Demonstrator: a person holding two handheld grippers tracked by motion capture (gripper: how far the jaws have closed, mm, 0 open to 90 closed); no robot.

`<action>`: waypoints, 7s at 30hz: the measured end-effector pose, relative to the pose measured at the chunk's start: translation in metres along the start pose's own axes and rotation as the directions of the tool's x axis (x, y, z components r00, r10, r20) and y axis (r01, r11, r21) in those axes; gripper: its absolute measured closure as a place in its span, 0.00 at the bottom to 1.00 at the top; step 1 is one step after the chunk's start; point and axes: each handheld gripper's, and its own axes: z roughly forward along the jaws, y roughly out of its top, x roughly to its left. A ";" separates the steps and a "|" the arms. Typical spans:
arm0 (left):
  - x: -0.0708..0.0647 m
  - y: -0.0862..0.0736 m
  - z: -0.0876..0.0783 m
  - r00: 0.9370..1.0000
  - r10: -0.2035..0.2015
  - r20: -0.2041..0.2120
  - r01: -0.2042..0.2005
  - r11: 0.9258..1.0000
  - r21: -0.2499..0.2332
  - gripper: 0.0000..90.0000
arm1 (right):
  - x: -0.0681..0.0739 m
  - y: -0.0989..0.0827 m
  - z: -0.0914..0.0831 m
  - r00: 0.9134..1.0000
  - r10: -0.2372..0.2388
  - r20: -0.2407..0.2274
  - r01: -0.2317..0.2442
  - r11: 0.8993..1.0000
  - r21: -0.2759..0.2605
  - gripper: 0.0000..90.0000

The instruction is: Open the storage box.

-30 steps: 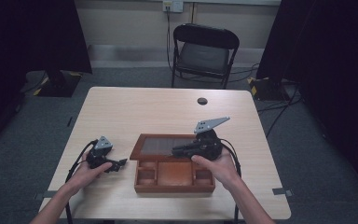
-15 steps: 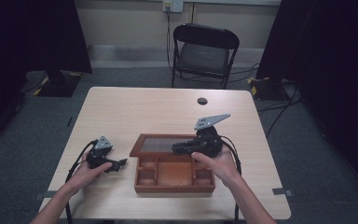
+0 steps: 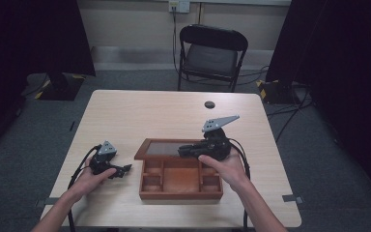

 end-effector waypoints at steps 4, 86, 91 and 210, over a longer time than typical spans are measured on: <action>0.000 0.000 0.000 1.000 -0.001 0.001 0.001 1.000 0.001 0.11 | 0.000 0.000 0.000 1.000 0.000 0.002 0.000 1.000 -0.002 0.91; 0.000 0.000 0.000 1.000 -0.004 0.003 0.004 1.000 0.000 0.11 | -0.013 0.028 -0.004 1.000 0.015 0.017 -0.015 1.000 0.005 0.92; 0.000 0.000 0.000 1.000 -0.002 0.003 0.002 1.000 0.001 0.11 | -0.015 0.031 -0.004 1.000 0.024 0.016 -0.024 1.000 0.007 0.92; 0.000 0.000 0.000 1.000 -0.002 0.003 0.002 1.000 0.001 0.11 | -0.018 0.035 -0.005 0.999 0.038 0.013 -0.038 0.999 0.008 0.92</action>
